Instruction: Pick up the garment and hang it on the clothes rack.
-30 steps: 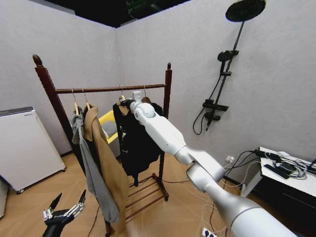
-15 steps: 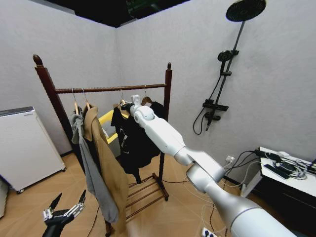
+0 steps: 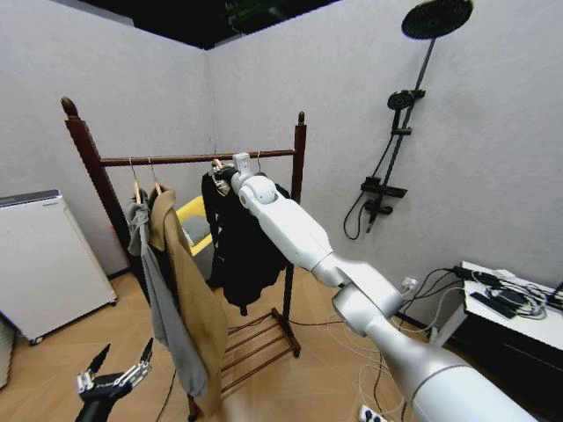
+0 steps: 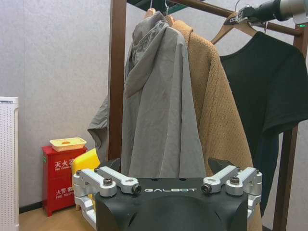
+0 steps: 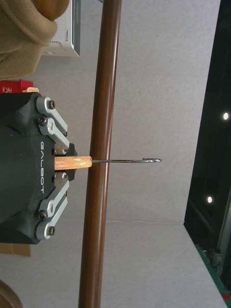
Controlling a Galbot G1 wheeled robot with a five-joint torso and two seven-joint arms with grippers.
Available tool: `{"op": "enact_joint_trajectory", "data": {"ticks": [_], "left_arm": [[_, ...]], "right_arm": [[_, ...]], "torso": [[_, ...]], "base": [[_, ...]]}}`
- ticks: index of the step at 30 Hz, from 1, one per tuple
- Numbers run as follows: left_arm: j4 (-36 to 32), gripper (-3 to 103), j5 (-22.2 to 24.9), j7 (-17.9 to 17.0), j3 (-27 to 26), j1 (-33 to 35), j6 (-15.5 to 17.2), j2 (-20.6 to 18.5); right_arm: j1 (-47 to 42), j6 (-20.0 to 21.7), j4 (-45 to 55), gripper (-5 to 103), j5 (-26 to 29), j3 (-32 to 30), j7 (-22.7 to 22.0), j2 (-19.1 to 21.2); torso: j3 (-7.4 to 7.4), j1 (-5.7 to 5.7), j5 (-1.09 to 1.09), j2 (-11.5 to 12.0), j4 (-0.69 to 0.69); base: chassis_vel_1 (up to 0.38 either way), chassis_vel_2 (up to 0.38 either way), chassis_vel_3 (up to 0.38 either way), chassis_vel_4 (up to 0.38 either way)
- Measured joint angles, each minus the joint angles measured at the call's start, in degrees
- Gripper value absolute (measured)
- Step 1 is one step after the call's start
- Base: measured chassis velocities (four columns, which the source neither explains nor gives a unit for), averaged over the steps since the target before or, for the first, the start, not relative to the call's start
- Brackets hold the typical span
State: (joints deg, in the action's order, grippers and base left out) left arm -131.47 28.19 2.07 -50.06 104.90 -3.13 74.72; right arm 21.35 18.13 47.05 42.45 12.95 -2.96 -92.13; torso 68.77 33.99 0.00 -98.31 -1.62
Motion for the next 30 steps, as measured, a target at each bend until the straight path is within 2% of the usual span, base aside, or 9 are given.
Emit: {"op": "enact_joint_trajectory", "data": {"ticks": [5,8,16,26,30], "left_arm": [[0.0,100,0.0,0.0,0.0,0.0,0.0,0.0],[0.0,100,0.0,0.0,0.0,0.0,0.0,0.0],[0.0,100,0.0,0.0,0.0,0.0,0.0,0.0],[0.0,100,0.0,0.0,0.0,0.0,0.0,0.0],[0.0,100,0.0,0.05,0.01,-0.01,0.0,0.0]], "right_arm": [[0.3,0.71,-1.69,10,2.44,0.0,-0.01,0.0],[0.28,2.49,-2.41,10,5.49,0.32,0.1,0.0],[-0.7,4.78,-2.16,10,7.56,0.84,-0.07,0.0],[-2.21,4.71,-0.66,10,6.52,1.06,0.65,0.0],[-3.45,1.95,0.75,12,3.68,0.55,2.01,0.0]], "torso": [[0.0,0.0,0.0,0.0,0.0],[0.0,0.0,0.0,0.0,0.0],[0.0,0.0,0.0,-0.01,0.0],[-0.02,0.0,0.01,-0.01,0.0],[0.03,-0.01,-0.03,0.0,0.0]], "base": [[0.0,0.0,0.0,0.0],[0.0,0.0,0.0,0.0],[0.0,0.0,0.0,0.0],[0.0,0.0,0.0,0.0],[0.0,0.0,0.0,0.0]]}}
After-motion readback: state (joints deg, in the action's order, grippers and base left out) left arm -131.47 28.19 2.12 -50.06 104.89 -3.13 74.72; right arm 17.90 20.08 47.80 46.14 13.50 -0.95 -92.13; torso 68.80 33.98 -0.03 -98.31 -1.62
